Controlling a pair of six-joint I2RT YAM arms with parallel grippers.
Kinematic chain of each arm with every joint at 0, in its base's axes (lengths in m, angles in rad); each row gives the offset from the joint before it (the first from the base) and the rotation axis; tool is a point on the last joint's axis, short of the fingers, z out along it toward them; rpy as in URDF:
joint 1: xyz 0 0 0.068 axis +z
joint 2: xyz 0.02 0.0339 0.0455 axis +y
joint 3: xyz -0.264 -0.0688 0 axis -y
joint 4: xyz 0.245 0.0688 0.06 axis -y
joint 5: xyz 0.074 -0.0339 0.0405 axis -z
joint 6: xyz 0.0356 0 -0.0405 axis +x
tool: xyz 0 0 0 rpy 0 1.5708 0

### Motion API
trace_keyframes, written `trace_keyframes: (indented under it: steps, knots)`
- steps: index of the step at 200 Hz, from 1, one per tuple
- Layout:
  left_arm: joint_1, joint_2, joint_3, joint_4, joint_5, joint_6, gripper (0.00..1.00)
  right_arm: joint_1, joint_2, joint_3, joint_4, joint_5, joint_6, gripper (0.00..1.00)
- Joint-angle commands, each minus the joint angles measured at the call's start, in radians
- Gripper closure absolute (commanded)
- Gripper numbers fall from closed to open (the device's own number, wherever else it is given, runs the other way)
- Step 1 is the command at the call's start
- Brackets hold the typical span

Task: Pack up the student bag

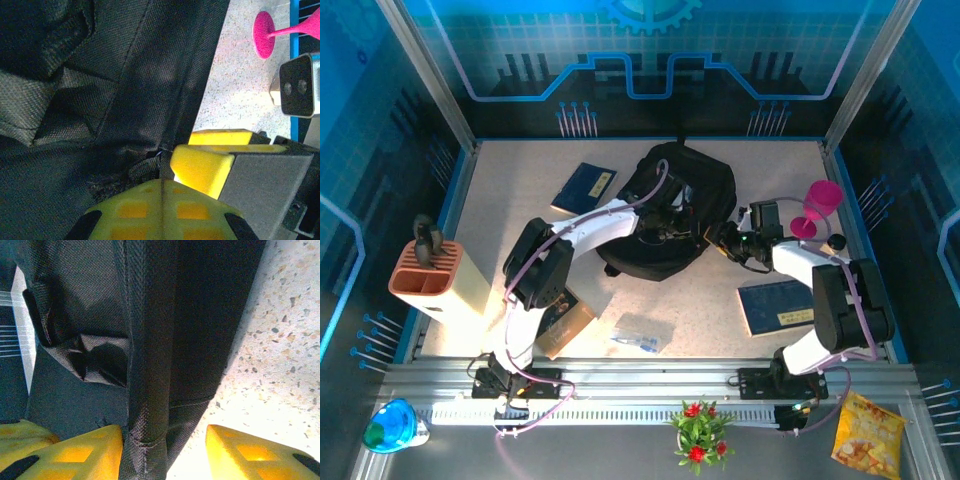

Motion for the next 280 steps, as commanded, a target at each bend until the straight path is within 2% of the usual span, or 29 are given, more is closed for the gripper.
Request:
trace_keyframes:
  steps: [1,15,57,84,128,185,214,240,263,280]
  knots:
    - [-0.013,-0.064,-0.019,-0.03,0.003,0.04,1.0,-0.008,0.034,0.037,0.012,-0.048,0.015,0.52]
    - [-0.014,-0.07,-0.028,-0.036,0.003,0.041,1.0,-0.003,0.056,0.049,0.012,-0.058,0.019,0.56]
    - [-0.015,-0.113,-0.053,-0.096,-0.022,0.023,1.0,0.003,0.111,0.097,-0.017,-0.041,0.016,0.84]
    - [-0.015,-0.168,-0.097,-0.127,-0.064,0.034,1.0,0.004,0.132,0.126,-0.029,0.025,-0.004,0.88]
    - [-0.015,-0.249,-0.2,-0.174,-0.14,0.057,1.0,0.004,0.177,0.211,-0.05,0.105,-0.042,0.88]
    - [0.004,-0.335,-0.306,-0.221,-0.26,0.086,1.0,0.0,0.236,0.307,-0.059,0.114,-0.083,0.88]
    - [0.048,-0.381,-0.369,-0.206,-0.272,0.085,1.0,-0.001,0.258,0.346,-0.065,0.109,-0.097,0.88]
    - [0.071,-0.401,-0.392,-0.178,-0.249,0.096,1.0,0.0,0.234,0.347,-0.063,0.078,-0.084,0.82]
    - [0.07,-0.398,-0.387,-0.142,-0.201,0.112,1.0,-0.002,0.154,0.318,-0.112,0.062,-0.04,0.65]
    - [0.071,-0.386,-0.382,-0.127,-0.177,0.115,1.0,0.003,0.082,0.27,-0.133,0.061,0.026,0.67]
